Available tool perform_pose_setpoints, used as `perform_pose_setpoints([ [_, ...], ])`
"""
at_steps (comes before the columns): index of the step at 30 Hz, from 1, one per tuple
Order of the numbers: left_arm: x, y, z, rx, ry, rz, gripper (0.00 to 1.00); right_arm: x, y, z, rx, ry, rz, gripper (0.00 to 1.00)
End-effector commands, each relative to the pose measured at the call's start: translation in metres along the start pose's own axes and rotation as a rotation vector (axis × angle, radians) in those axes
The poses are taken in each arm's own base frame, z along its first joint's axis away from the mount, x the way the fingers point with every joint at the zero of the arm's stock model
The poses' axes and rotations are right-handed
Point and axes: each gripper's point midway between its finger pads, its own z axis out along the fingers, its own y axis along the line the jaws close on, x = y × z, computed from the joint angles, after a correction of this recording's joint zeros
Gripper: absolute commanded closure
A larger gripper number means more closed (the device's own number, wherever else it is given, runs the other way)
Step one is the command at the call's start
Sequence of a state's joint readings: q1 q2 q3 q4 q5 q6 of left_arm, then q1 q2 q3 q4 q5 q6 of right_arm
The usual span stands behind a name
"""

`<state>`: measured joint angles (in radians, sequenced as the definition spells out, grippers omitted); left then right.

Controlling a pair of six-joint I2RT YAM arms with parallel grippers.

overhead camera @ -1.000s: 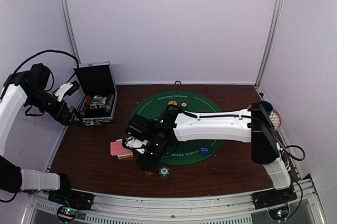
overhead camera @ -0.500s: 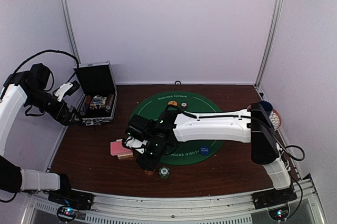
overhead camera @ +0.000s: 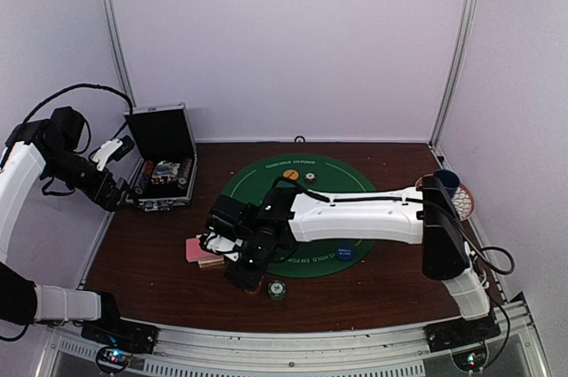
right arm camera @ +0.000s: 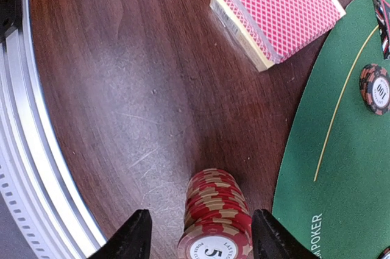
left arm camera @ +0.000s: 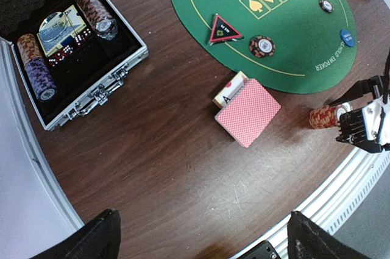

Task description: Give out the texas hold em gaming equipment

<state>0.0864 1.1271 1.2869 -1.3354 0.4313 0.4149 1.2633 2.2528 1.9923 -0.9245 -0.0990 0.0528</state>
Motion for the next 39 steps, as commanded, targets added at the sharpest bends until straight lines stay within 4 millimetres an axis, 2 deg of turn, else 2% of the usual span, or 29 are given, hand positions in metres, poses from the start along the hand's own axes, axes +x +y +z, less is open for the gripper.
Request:
perform_pose_setpoints([
  [1, -0.006, -0.001, -0.008, -0.012, -0.033, 0.017, 0.03, -0.01, -0.004, -0.005, 0.041, -0.018, -0.013, 0.38],
  [8, -0.006, 0.0, -0.008, -0.014, -0.033, 0.017, 0.02, -0.012, -0.011, -0.008, 0.076, -0.02, -0.018, 0.34],
  [13, -0.007, -0.001, -0.008, -0.01, -0.035, 0.018, 0.02, -0.006, -0.017, -0.009, 0.075, -0.013, -0.001, 0.27],
  [18, -0.007, -0.001, -0.009, -0.01, -0.039, 0.019, 0.02, 0.009, -0.015, -0.001, 0.053, 0.021, 0.009, 0.24],
  [24, -0.007, -0.001, -0.009, -0.01, -0.038, 0.016, 0.02, 0.016, -0.015, 0.005, 0.049, 0.032, 0.028, 0.25],
  [39, -0.007, -0.002, -0.009, -0.008, -0.039, 0.017, 0.03, 0.012, -0.02, -0.004, 0.059, 0.008, 0.038, 0.36],
])
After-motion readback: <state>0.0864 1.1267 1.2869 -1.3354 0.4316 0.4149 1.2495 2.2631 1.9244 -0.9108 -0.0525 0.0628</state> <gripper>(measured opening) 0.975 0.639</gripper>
